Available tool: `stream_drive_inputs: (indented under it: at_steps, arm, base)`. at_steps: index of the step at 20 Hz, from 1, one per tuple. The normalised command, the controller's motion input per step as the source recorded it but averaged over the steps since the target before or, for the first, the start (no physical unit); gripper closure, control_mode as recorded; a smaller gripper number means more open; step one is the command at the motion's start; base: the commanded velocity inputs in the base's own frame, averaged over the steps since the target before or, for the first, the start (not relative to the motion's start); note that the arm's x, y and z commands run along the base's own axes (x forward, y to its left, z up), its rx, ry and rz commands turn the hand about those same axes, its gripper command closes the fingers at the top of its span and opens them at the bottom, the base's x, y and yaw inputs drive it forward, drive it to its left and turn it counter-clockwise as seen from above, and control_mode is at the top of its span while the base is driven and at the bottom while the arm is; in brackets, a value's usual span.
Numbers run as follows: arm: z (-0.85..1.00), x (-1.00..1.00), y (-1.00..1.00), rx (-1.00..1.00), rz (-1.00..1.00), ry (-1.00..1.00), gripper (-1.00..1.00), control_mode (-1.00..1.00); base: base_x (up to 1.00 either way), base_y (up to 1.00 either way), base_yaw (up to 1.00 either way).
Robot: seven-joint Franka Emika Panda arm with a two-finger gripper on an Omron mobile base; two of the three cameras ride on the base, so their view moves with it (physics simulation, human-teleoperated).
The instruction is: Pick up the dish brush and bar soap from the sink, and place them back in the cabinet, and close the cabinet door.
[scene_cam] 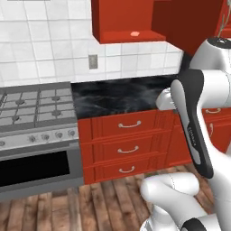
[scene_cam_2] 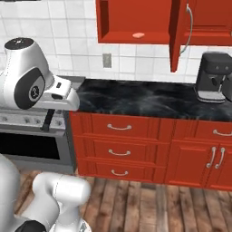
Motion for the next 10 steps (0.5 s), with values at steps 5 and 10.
stream_drive_inputs:
  at_steps: [5,10]
  arm:
    - [0.0,0.0,0.0,0.0,0.0,0.0,1.0,1.0]
    - [0.0,0.0,0.0,0.0,0.0,0.0,1.0,1.0]
  base:
    - [0.63,-0.37,-0.01]
    - [0.55,-0.35,0.0]
